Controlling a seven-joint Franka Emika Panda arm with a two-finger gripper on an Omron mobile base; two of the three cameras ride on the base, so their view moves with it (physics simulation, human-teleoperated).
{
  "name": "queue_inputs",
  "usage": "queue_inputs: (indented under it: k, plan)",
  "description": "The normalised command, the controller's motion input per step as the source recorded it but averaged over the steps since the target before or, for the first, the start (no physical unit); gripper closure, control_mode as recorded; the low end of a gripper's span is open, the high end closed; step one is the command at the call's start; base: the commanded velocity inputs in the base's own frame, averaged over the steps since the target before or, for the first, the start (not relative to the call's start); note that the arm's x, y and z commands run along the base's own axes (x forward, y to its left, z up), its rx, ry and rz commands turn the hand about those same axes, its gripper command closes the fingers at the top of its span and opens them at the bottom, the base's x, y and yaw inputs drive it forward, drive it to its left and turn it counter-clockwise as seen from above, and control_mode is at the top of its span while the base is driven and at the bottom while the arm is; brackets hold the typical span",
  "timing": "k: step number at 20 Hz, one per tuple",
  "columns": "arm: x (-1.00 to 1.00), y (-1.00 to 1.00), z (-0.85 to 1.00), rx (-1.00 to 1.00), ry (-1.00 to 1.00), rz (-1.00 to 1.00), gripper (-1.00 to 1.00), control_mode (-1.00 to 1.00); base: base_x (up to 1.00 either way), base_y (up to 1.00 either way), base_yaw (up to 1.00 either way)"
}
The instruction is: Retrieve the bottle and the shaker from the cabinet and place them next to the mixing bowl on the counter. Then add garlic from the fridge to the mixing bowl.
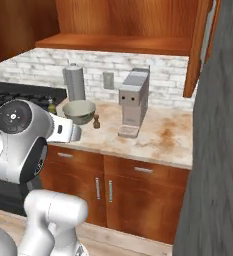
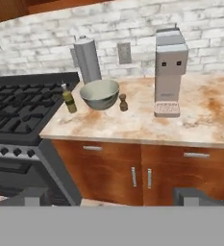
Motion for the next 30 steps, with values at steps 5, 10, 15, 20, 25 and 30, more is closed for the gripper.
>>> queue_inputs:
  k: [5,10,15,20,25,30]
  plan:
    - [0.00,0.00,0.00,0.00,0.00,0.00,-1.00,1.00,0.00,0.62,0.84]
    - [0.00,0.00,0.00,0.00,0.00,0.00,-1.00,1.00,0.03,0.08,1.00]
    - [0.00,0.00,0.00,0.00,0.00,0.00,-1.00,1.00,0.01,0.31,0.95]
    - [0.00,0.00,0.00,0.00,0.00,0.00,-1.00,1.00,0.04,0.24,0.78]
    - [0.00,0.00,0.00,0.00,0.00,0.00,-1.00,1.00,0.06,0.01,0.70]
    - [0.00,0.00,0.00,0.00,0.00,0.00,-1.00,1.00,0.50,-0.10,0.54]
